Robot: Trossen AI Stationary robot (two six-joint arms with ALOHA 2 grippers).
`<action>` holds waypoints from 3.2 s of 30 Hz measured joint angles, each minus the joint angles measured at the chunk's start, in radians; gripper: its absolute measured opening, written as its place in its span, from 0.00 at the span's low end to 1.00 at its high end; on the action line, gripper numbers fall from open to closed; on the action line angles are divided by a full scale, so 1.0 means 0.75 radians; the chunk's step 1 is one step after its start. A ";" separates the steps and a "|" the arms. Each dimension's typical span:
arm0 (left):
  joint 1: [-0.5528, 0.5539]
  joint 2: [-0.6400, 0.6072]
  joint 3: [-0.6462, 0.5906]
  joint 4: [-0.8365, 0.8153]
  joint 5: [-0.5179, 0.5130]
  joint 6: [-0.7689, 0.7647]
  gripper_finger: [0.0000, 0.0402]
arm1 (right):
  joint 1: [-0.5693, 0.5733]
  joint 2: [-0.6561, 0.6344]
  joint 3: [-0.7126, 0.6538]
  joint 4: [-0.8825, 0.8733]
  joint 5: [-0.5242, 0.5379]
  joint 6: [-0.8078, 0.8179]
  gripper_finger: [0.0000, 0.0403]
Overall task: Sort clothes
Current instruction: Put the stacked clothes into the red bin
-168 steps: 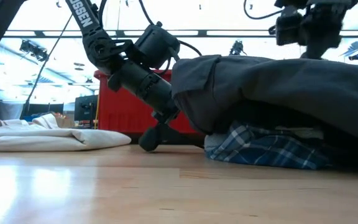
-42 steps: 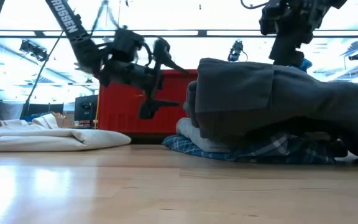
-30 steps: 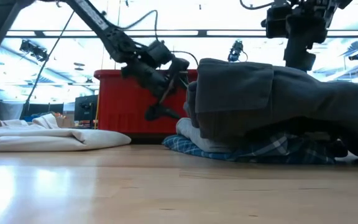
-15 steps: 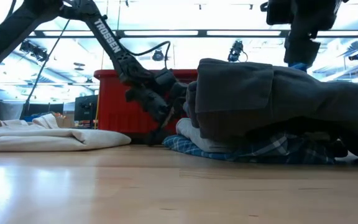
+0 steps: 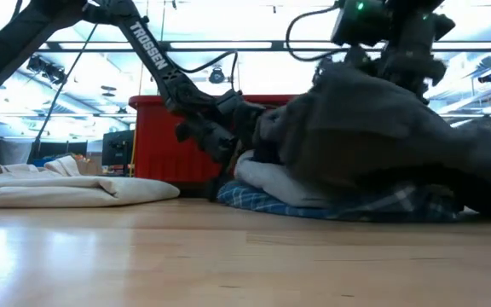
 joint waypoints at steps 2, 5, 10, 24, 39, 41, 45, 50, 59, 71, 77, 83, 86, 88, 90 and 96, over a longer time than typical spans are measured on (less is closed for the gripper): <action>-0.035 0.001 -0.001 0.012 0.049 -0.021 0.87 | -0.019 0.036 0.002 -0.005 0.032 -0.040 0.51; -0.082 0.001 -0.003 0.059 0.148 -0.075 0.87 | -0.042 0.064 0.003 -0.037 0.072 -0.083 0.50; -0.129 -0.015 -0.004 0.190 0.246 -0.164 0.87 | -0.066 0.051 0.001 -0.113 0.119 -0.116 0.48; -0.139 -0.148 -0.003 0.293 0.371 -0.169 0.87 | -0.076 -0.012 -0.004 -0.153 0.227 -0.209 0.48; -0.164 -0.157 -0.031 0.392 0.264 -0.298 0.87 | -0.094 -0.011 -0.009 -0.026 0.180 -0.281 0.57; -0.162 -0.157 -0.031 0.405 0.239 -0.332 0.87 | -0.094 -0.011 -0.013 -0.024 0.187 -0.289 0.59; -0.162 -0.157 -0.031 0.434 0.228 -0.390 0.87 | -0.089 -0.015 -0.044 -0.015 0.213 -0.288 0.62; -0.162 -0.157 -0.031 0.393 0.235 -0.361 0.87 | -0.088 -0.014 -0.038 -0.026 0.209 -0.272 0.62; -0.163 -0.157 -0.031 0.382 0.103 -0.300 0.87 | -0.060 -0.011 0.000 -0.079 0.214 -0.357 0.60; -0.162 -0.157 -0.031 0.382 0.028 -0.482 0.89 | -0.061 -0.011 0.002 -0.080 0.195 -0.352 0.60; -0.167 -0.157 -0.031 0.376 0.024 -0.543 0.99 | -0.060 -0.011 0.003 -0.076 0.194 -0.352 0.60; -0.126 -0.157 -0.031 0.373 0.120 -0.588 0.99 | -0.059 -0.011 0.110 -0.270 0.201 -0.280 0.60; -0.070 -0.157 -0.030 0.375 0.178 -0.592 0.99 | -0.058 -0.021 0.188 -0.375 0.252 -0.261 0.60; -0.036 -0.156 -0.030 0.370 0.185 -0.593 0.99 | -0.058 -0.035 0.222 -0.383 0.274 -0.271 0.60; -0.011 -0.156 -0.030 0.363 0.188 -0.584 0.99 | -0.058 -0.043 0.246 -0.407 0.323 -0.241 0.60; 0.003 -0.156 -0.029 0.341 0.204 -0.547 0.99 | -0.078 -0.141 0.262 -0.499 0.585 0.049 0.60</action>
